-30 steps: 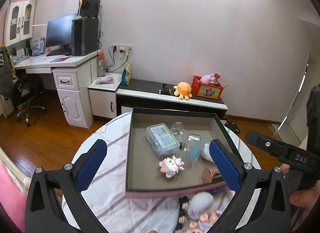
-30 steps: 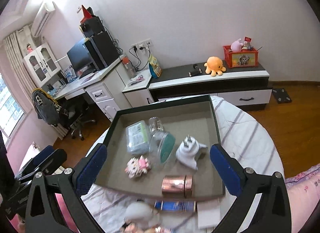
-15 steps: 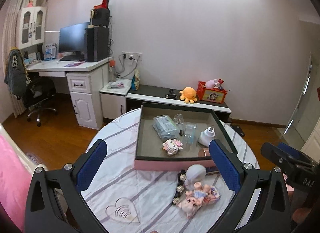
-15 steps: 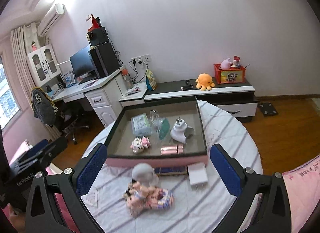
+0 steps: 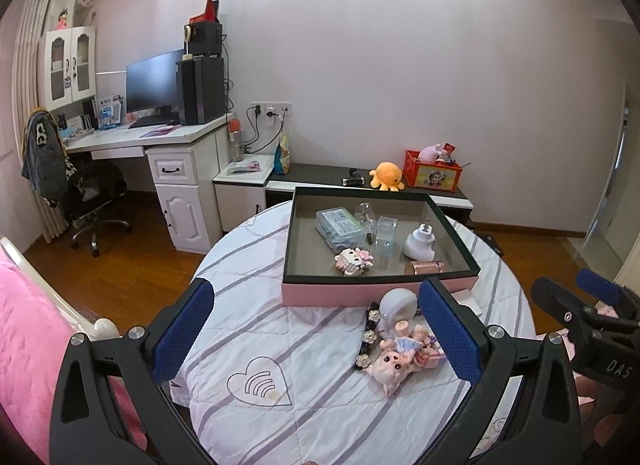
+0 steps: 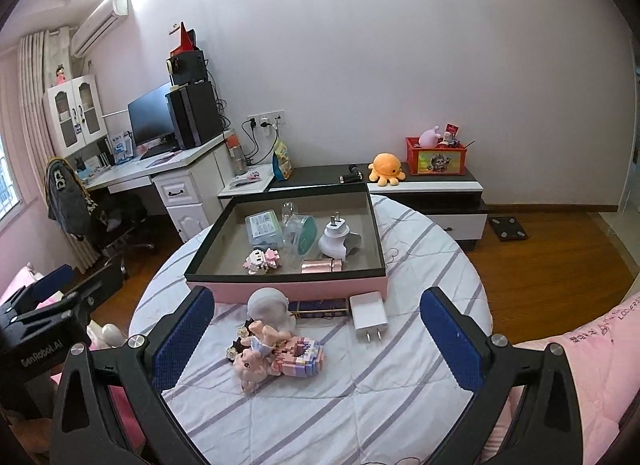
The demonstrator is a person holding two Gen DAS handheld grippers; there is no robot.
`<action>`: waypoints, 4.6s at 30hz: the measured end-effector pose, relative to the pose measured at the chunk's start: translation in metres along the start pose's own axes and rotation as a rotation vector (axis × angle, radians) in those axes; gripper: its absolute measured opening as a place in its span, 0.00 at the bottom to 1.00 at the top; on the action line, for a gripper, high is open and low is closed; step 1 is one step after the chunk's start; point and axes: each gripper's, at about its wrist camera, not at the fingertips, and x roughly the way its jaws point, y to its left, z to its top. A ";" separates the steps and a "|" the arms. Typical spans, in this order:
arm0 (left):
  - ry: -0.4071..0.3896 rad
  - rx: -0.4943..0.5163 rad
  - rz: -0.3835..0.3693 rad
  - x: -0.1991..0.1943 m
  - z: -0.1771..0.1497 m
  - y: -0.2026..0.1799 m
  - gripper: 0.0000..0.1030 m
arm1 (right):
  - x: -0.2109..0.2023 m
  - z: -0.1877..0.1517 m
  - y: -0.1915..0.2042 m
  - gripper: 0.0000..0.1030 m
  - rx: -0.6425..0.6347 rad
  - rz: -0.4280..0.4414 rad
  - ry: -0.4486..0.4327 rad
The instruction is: Organize rigid objects
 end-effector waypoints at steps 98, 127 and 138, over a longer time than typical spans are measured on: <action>0.285 0.077 -0.336 0.131 -0.078 -0.056 0.59 | 0.177 -0.047 -0.059 0.40 -0.029 -0.070 0.366; 0.350 0.029 -0.430 0.140 -0.084 -0.046 0.42 | 0.160 -0.045 -0.062 0.40 -0.008 -0.026 0.345; 0.285 0.023 -0.378 0.125 -0.063 -0.028 0.42 | 0.140 -0.031 -0.050 0.40 -0.016 0.024 0.316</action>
